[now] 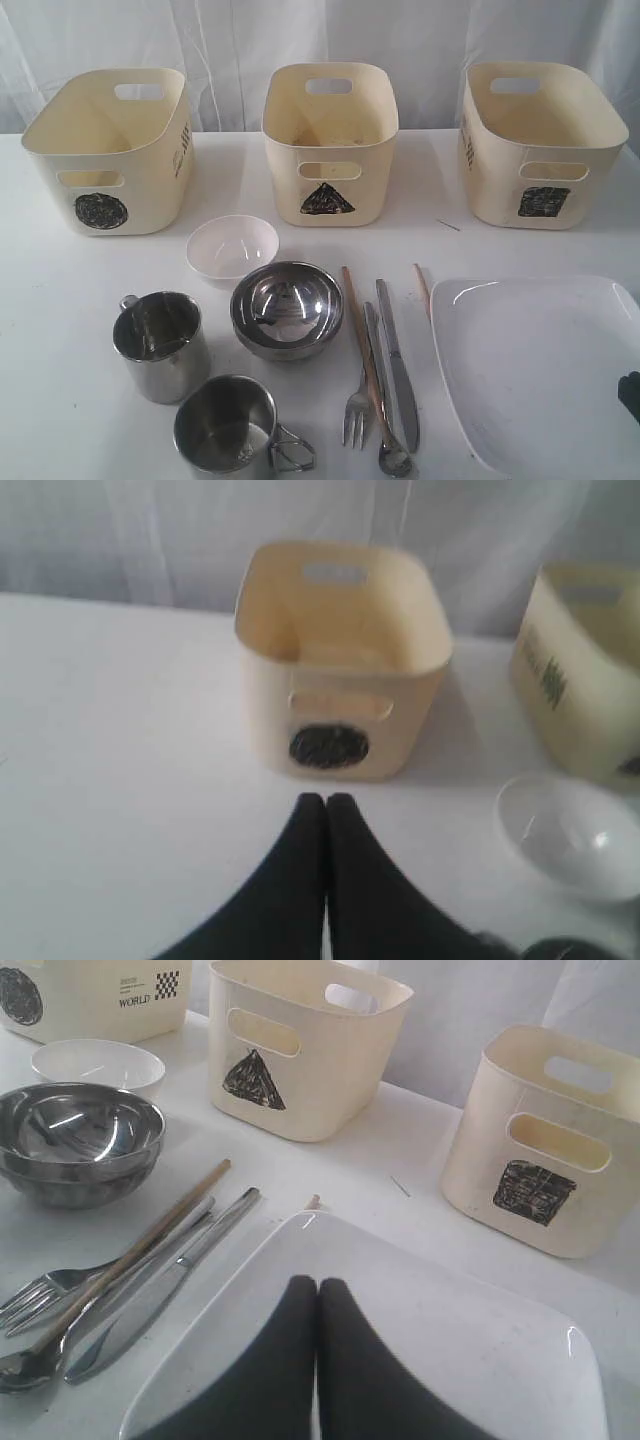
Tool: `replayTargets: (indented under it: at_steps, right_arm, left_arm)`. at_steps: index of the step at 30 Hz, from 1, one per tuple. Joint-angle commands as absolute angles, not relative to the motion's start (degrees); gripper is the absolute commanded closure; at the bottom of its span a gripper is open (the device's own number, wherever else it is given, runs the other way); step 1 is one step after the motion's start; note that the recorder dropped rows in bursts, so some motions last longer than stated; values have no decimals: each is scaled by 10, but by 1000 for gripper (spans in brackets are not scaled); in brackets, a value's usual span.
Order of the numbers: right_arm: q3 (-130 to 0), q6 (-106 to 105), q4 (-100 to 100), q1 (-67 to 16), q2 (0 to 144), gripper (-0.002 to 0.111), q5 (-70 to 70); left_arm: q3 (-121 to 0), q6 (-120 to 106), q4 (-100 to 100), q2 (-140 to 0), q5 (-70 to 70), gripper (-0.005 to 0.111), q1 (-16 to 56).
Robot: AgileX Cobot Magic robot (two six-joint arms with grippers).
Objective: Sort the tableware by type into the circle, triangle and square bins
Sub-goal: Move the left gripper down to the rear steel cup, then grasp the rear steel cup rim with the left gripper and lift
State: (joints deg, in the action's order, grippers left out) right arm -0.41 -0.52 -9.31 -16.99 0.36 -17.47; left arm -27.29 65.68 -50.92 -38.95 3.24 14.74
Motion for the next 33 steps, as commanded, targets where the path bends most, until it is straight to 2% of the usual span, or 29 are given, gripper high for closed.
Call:
replayTargets:
  at_steps: [1,10,16,18,19,20,21,22,23,33]
  right_arm:
    - [0,-4,-94,-166,0,108,-167]
    - [0,-4,-94,-166,0,108,-167]
    - [0,-4,-94,-166,0,108,-167]
    - [0,-4,-94,-166,0,108,-167]
    - [0,-4,-94,-166,0,108,-167]
    - [0,-4,-94,-166,0,108,-167]
    - [0,-4,-94,-166,0,108,-167]
    - [0,-4,-94,-166,0,108,-167]
    - [0,-4,-94,-166,0,108,-167]
    - [0,-4,-94,-166,0,108,-167]
  left_arm:
    - [-321,555,-498,-510,146,107,181]
    - [-455,47,-24,-641,318,107,191]
    - [-531,-5,0,-714,347,105,191]
    - [-559,-26,30,-764,361,92,191]
    - [-575,-50,69,-791,363,77,191]
    - [-580,-59,91,-804,359,68,191]
    - [-584,-65,124,-826,343,52,191]
    - [-585,-65,136,-837,334,46,191]
    - [-587,-65,143,-859,330,43,191]
    - [-587,-62,142,-896,344,44,191]
